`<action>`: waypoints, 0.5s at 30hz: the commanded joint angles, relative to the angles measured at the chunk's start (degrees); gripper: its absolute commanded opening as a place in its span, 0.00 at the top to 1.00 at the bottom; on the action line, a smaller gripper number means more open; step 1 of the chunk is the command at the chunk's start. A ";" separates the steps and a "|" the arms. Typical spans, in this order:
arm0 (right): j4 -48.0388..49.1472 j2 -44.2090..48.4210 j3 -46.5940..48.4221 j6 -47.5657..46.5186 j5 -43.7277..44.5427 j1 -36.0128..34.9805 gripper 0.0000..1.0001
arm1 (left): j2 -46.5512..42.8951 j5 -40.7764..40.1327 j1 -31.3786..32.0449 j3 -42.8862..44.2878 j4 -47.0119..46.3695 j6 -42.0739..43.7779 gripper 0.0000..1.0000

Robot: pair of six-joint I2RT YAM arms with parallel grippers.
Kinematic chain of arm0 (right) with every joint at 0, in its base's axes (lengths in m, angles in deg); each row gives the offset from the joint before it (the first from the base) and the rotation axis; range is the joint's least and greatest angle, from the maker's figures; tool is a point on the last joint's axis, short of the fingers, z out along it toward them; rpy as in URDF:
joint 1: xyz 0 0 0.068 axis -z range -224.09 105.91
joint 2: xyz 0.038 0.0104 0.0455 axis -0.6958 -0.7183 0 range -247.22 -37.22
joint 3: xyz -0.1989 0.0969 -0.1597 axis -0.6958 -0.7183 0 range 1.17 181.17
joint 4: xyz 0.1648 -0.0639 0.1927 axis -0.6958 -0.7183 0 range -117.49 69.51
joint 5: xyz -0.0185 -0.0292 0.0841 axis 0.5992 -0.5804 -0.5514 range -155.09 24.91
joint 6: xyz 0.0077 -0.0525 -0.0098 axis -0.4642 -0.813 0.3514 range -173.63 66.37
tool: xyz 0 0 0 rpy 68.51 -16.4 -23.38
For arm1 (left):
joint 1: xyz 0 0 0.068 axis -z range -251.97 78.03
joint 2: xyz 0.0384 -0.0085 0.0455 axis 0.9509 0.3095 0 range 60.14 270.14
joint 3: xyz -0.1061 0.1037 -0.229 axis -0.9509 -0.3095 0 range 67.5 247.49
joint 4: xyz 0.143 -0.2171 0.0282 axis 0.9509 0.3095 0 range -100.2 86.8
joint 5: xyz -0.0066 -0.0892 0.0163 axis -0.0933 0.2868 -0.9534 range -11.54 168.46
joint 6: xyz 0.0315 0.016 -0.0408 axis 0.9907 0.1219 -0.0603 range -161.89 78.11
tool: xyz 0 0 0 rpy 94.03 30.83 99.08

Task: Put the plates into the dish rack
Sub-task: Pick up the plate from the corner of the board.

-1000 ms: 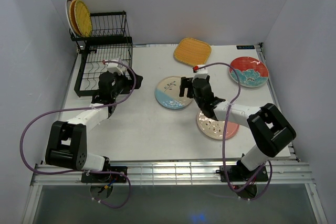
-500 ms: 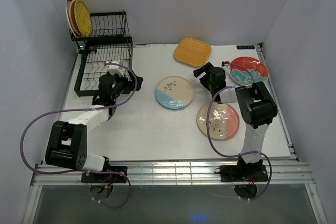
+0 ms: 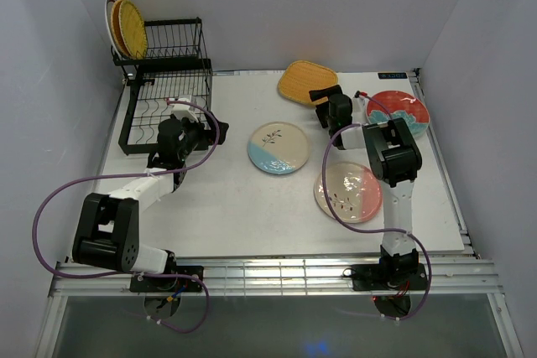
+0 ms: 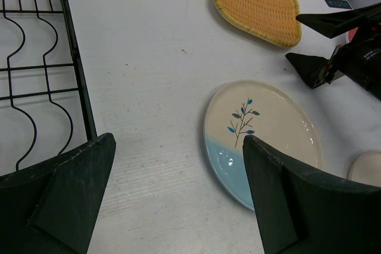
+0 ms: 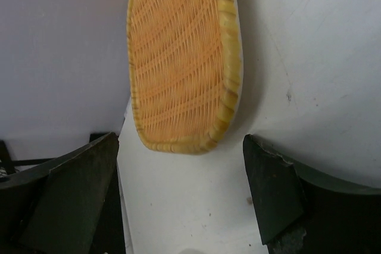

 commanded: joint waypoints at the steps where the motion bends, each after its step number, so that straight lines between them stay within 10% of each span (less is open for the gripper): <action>1: -2.06 -2.75 3.03 6.31 4.19 0.62 0.09 | -1.91 -0.04 0.25 -0.60 -0.95 -0.21 0.02; 7: -4.00 -6.00 7.69 8.60 6.04 0.71 0.01 | -1.91 -1.62 0.25 -0.69 -0.87 -3.37 0.02; 15: -3.91 -8.38 10.24 9.48 5.43 0.89 0.53 | -0.68 0.66 0.25 -0.95 -0.87 -7.86 0.03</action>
